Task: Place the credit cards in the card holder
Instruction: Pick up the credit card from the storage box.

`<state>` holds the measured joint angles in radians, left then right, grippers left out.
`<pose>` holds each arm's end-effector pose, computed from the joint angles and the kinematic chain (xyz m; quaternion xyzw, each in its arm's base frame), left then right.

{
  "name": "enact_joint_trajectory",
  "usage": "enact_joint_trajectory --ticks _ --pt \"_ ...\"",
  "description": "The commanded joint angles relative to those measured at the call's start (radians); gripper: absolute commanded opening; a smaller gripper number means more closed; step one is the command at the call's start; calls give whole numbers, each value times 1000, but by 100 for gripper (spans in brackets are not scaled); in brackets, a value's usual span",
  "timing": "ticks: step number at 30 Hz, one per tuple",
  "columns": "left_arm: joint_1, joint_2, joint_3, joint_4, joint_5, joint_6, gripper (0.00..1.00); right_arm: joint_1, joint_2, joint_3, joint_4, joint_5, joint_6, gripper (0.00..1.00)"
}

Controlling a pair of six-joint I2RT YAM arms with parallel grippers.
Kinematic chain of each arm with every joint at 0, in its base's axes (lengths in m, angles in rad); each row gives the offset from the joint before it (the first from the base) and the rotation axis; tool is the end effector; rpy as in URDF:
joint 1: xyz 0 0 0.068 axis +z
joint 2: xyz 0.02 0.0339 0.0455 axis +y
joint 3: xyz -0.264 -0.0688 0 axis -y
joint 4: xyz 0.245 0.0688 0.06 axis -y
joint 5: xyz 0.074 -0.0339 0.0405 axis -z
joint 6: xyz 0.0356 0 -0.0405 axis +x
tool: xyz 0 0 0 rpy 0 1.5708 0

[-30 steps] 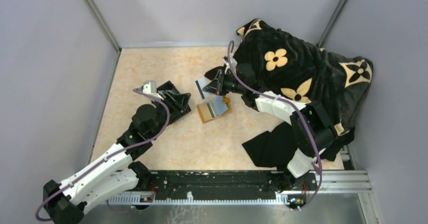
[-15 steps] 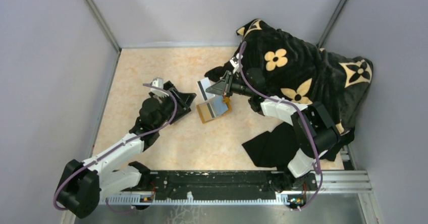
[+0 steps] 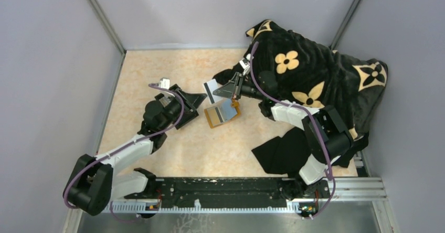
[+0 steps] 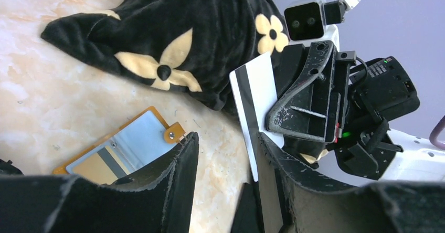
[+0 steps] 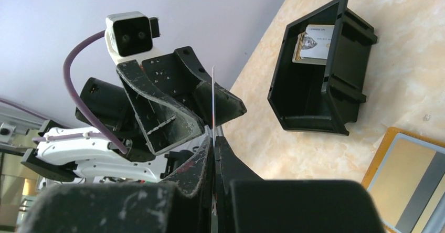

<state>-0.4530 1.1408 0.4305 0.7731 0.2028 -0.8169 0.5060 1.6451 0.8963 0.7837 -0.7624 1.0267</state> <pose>0.2158 -0.1130 0.2460 -0.0507 0.6832 -0.4859 0.5428 0.3026 0.1958 0.2574 -0.0926 0.6920 0.6492 0.3018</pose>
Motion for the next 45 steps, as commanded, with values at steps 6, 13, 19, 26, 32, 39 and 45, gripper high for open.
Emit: enact_joint_trajectory --ticks 6,13,19,26,32,39,45 --pt "19 52 -13 153 79 -48 49 -9 55 0 134 -33 47 0" --pt "26 94 -6 194 101 -66 47 -8 83 -3 189 -50 85 0" --pt "30 122 -7 228 103 -79 44 -3 95 -6 213 -61 106 0" --pt "35 164 -13 296 120 -103 35 9 108 -9 226 -74 122 0" --pt "39 177 -13 313 136 -102 4 17 117 -1 217 -84 119 0" --pt "44 185 -50 306 99 -100 0 16 105 -3 157 -77 76 23" --pt "45 181 -76 237 37 -85 0 9 66 0 32 -40 -18 33"
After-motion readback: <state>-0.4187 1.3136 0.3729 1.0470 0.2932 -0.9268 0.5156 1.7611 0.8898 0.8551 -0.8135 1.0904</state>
